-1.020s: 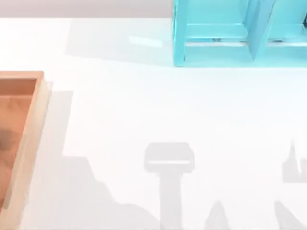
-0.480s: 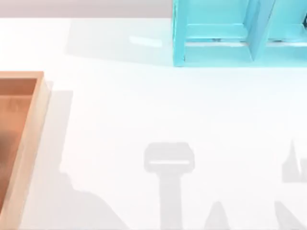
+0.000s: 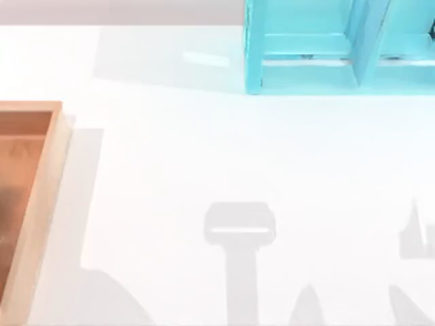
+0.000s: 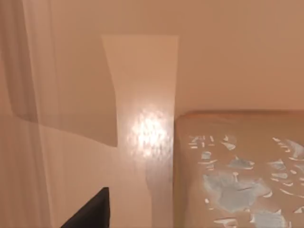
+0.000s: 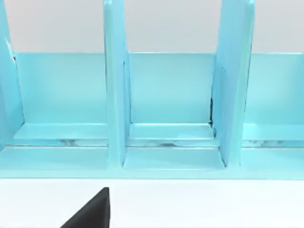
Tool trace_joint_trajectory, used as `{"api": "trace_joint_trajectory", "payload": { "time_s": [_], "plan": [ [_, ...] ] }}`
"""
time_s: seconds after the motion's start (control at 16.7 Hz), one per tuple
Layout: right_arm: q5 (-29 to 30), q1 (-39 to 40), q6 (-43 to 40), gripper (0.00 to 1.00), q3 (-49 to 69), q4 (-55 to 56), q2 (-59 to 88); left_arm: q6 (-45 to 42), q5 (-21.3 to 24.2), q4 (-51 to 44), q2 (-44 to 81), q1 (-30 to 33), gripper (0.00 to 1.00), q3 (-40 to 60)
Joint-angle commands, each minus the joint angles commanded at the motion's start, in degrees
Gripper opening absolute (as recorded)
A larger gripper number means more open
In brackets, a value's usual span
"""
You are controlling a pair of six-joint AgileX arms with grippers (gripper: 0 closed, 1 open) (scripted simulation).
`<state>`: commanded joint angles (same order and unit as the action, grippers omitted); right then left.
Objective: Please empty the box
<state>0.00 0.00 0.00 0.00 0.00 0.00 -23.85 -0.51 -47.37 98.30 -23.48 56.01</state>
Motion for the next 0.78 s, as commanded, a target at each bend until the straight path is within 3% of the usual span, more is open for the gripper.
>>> {"api": "trace_joint_trajectory", "payload": {
  "time_s": [0.78],
  "plan": [
    [0.0, 0.0, 0.0, 1.0, 0.0, 0.0, 0.0, 0.0, 0.0, 0.0, 0.0, 0.0, 0.02, 0.0]
  ]
}}
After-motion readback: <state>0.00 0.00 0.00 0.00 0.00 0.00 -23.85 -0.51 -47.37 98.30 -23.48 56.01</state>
